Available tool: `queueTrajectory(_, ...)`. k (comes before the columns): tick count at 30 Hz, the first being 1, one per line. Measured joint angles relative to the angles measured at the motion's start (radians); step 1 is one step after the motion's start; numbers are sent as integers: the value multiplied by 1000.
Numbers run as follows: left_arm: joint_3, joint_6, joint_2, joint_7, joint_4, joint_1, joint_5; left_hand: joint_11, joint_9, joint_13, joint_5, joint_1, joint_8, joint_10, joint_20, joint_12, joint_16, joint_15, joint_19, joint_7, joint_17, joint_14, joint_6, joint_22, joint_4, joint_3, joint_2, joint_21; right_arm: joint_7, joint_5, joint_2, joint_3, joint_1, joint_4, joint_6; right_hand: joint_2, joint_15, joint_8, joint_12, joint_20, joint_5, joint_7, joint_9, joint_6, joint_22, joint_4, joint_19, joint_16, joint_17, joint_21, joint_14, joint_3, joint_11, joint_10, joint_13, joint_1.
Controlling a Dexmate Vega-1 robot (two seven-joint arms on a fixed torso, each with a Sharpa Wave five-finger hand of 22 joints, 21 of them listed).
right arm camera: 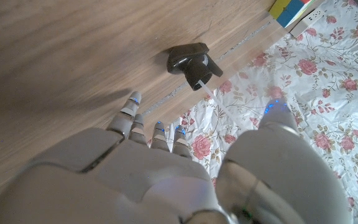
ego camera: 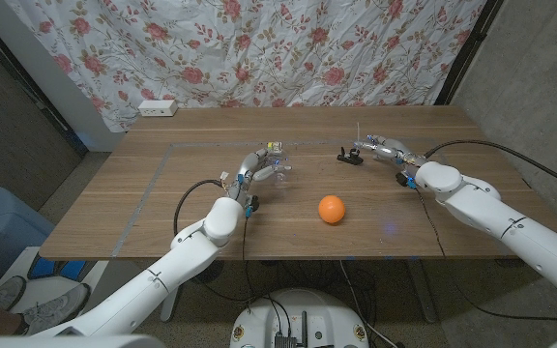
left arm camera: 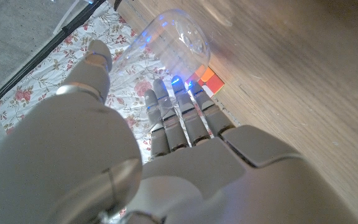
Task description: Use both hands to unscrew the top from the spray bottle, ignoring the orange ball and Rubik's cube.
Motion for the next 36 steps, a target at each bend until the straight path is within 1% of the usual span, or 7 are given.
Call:
queueTrajectory(3, -1, -9, 3, -4, 3, 2, -2, -1, 0, -4, 0, -29, -6, -1, 0, 0, -4, 2, 0, 0, -5, -2, 0, 0, 0, 0, 16, 0, -6, 7, 5, 7, -7, 4, 11, 5, 0, 0, 0, 0, 0, 1, -4, 1, 0, 2, 0, 0, 0, 4, 0, -2, 0, 0, -3, -5)
queueTrajectory(7, -5, -24, 9, -10, 10, 8, -4, -8, -5, -9, 0, -34, -10, -8, -4, -8, -15, 3, -4, 0, -16, -4, 0, 0, 0, 0, 11, 0, -15, 21, 14, 15, -16, 11, 40, 14, -4, 0, 0, -14, 0, 1, -5, 1, 0, 10, 14, 0, 0, 4, 3, -10, -5, 5, -3, -14)
queueTrajectory(9, -7, -32, 12, -13, 15, 12, -6, -12, -8, -13, 0, -54, -12, -12, -4, -12, -23, 3, -15, 0, -22, -18, 0, 0, 0, 0, 17, 0, -17, 26, 19, 18, -19, 16, 52, 6, -17, 0, 0, -30, 7, -4, -5, -4, 0, 12, 14, 0, -2, 4, -1, -12, -9, 9, -3, -27)
queueTrajectory(19, -18, -83, 22, -37, 42, 23, -23, -17, -17, -32, 0, -93, -32, -24, -1, -26, -47, 5, -56, 0, -53, -38, 0, 0, 0, 0, 20, -15, -27, 55, 51, 34, -37, 49, 128, 16, -58, 0, 8, -56, 7, -10, -5, 1, -3, 26, 23, 8, -13, 4, 15, -26, -20, 41, -8, -58)
queueTrajectory(29, -25, -141, 25, -72, 82, 28, -49, -22, -23, -46, 0, -106, -41, -33, 2, -34, -49, 7, -95, 0, -66, -47, 0, 0, 0, 0, 20, -23, -39, 93, 87, 57, -62, 83, 205, 45, -90, 7, 15, -77, 7, -12, -5, 14, -3, 61, 31, 11, -23, 4, 36, -46, -59, 84, -8, -122)
queueTrajectory(31, -27, -149, 25, -77, 90, 28, -53, -22, -23, -50, 0, -106, -46, -33, 0, -34, -50, 7, -104, 0, -69, -47, 0, 0, 0, 0, 20, -23, -41, 101, 93, 61, -67, 88, 218, 35, -93, 7, 15, -80, 6, -13, -5, 19, -3, 65, 34, 16, -23, 4, 39, -51, -59, 98, -12, -134)
queueTrajectory(36, -29, -171, 25, -93, 109, 29, -66, -25, -28, -59, -7, -126, -52, -35, 3, -41, -56, 9, -115, 0, -78, -56, 0, 0, 0, 0, 21, -23, -44, 125, 113, 73, -80, 102, 249, 55, -98, 7, 15, -86, 3, -9, -5, 23, -3, 77, 39, 16, -28, 4, 45, -55, -55, 109, -13, -155)
